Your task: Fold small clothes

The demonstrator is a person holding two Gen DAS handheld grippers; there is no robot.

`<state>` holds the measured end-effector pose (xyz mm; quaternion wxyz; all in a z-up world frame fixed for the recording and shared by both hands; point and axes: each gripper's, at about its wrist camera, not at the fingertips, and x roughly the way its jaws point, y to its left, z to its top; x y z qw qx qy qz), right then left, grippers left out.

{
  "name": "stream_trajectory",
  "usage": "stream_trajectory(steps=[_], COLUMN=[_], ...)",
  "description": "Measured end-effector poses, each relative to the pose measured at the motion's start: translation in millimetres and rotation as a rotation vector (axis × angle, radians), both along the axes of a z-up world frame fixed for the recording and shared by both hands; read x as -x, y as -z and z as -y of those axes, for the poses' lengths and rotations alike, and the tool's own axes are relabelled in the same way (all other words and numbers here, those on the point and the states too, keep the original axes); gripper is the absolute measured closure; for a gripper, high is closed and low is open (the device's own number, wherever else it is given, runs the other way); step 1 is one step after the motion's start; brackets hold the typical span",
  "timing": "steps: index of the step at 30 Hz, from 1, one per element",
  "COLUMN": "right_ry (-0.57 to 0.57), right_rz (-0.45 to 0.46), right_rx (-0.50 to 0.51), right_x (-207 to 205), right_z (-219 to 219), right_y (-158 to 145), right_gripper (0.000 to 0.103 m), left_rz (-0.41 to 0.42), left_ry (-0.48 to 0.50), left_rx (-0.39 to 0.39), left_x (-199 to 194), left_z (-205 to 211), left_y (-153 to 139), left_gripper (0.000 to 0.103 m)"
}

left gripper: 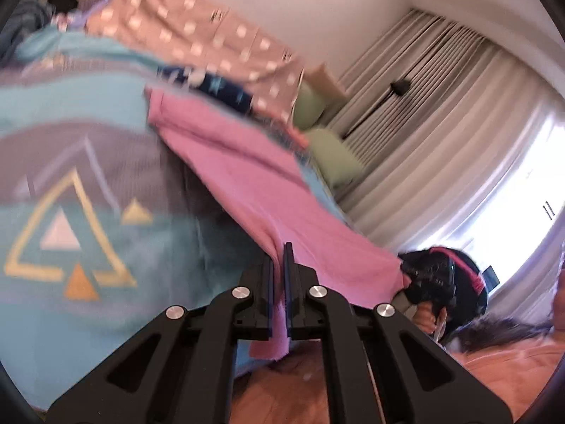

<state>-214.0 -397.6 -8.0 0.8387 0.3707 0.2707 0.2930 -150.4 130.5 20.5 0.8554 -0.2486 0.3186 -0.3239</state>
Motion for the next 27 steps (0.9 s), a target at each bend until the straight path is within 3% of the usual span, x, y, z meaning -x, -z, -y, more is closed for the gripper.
stream_trajectory(steps=[5,17,27], right_ry=[-0.002,0.034,0.041], right_rz=[0.03,0.13,0.133], right_rx=[-0.001,-0.013,0.035], right_x=[-10,-56,-118], right_z=[-4,-3,-5], right_y=[-13,-45,-68], right_gripper=[0.099,0.099,0.099], left_rz=[0.023,0.062,0.092], left_ry=[-0.028,-0.042,-0.064], left_rx=[0.046,0.07,0.028], left_x=[-6,-48,-89], left_z=[-4,1,9], left_y=[-9,-32,-52], left_gripper=[0.099,0.099,0.099])
